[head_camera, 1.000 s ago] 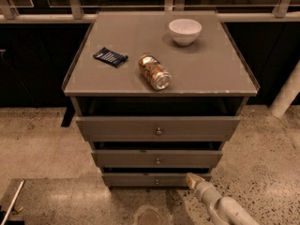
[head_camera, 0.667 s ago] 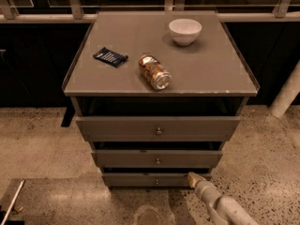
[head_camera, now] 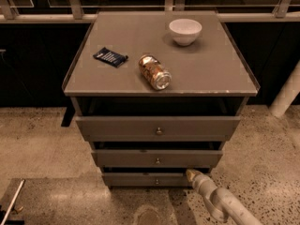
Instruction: Open bottom drawer
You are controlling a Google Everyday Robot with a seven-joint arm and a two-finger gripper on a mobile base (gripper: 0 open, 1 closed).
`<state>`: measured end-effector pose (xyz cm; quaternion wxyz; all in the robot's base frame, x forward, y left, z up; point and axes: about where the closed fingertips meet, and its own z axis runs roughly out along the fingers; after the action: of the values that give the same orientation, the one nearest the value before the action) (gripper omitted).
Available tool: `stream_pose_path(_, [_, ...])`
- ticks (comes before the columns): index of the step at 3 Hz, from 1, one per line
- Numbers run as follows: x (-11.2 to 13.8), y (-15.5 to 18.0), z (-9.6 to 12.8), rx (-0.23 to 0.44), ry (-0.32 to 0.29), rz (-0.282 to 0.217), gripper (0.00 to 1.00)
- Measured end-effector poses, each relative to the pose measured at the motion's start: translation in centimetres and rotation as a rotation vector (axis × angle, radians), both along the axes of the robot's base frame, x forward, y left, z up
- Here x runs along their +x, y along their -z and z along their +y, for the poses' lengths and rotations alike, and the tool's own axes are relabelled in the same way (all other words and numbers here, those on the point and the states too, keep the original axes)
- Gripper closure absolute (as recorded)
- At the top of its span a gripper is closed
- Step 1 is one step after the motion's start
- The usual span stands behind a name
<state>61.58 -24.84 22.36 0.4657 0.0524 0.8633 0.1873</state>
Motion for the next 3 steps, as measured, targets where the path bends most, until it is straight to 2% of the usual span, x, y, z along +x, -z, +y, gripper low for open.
stream_pose_path(1, [2.58,1.08,0.25,-0.016,0.012,0.009,1.00])
stream_pose_path(2, [2.58,1.09,0.24,-0.017,0.012,0.009,1.00])
stream_pose_path(3, [2.70,1.60,0.18,-0.021,0.017,0.035,1.00])
